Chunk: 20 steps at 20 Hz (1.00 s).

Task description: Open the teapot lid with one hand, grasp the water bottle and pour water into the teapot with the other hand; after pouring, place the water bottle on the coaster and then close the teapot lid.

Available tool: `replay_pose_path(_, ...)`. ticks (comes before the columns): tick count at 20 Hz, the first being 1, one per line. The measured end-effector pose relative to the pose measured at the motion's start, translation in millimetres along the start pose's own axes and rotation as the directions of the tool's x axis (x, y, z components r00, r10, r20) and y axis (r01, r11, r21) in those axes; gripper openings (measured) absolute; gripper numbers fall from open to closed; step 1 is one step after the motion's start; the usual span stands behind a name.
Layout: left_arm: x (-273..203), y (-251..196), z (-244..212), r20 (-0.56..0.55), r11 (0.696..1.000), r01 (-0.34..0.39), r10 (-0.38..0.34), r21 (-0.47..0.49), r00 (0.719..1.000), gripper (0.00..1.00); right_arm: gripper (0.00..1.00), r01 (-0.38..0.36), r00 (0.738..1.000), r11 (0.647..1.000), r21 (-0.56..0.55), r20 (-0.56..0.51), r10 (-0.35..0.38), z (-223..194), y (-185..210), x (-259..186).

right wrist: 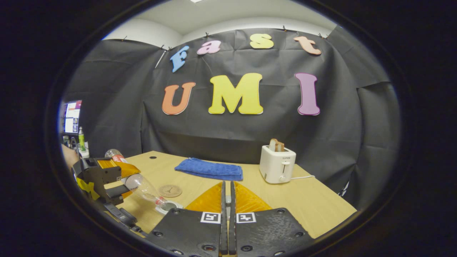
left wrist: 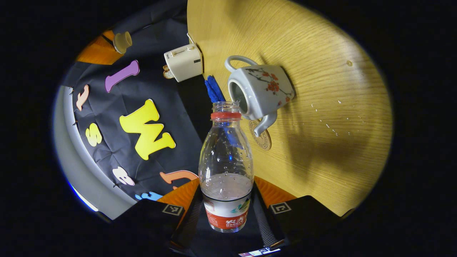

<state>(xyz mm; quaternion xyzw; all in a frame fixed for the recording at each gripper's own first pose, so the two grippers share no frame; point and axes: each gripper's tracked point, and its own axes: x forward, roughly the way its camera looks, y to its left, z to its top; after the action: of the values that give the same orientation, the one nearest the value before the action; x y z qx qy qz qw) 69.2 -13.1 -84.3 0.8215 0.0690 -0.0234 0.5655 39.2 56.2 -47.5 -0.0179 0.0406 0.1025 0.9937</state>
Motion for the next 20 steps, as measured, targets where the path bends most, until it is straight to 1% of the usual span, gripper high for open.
replay_pose_path(4,-0.1,11.0,-3.9,-0.012,0.998,-0.006,0.006,0.061,1.000,0.73,0.01,0.002,1.000,1.000,-0.002,-0.005,-0.002,-1.1,-1.1,0.4)
replay_pose_path(9,-2.8,21.6,-4.9,-0.019,0.989,-0.010,0.013,0.151,1.000,0.74,0.00,0.011,1.000,1.000,-0.001,-0.002,-0.011,-0.1,-4.9,0.7)
replay_pose_path(13,-7.5,28.9,-2.3,-0.023,0.984,-0.014,0.019,0.177,1.000,0.74,0.01,0.006,1.000,1.000,-0.001,-0.001,-0.006,1.9,-4.5,-1.5)
replay_pose_path(16,-7.5,39.7,1.3,-0.022,0.974,-0.045,0.051,0.224,0.998,0.73,0.01,0.007,1.000,1.000,-0.006,0.001,-0.007,2.3,-5.1,-2.7)
replay_pose_path(20,-10.1,39.6,2.2,-0.022,0.971,-0.050,0.057,0.235,0.998,0.73,0.01,0.003,1.000,1.000,-0.009,-0.005,-0.003,1.1,-5.2,-1.9)
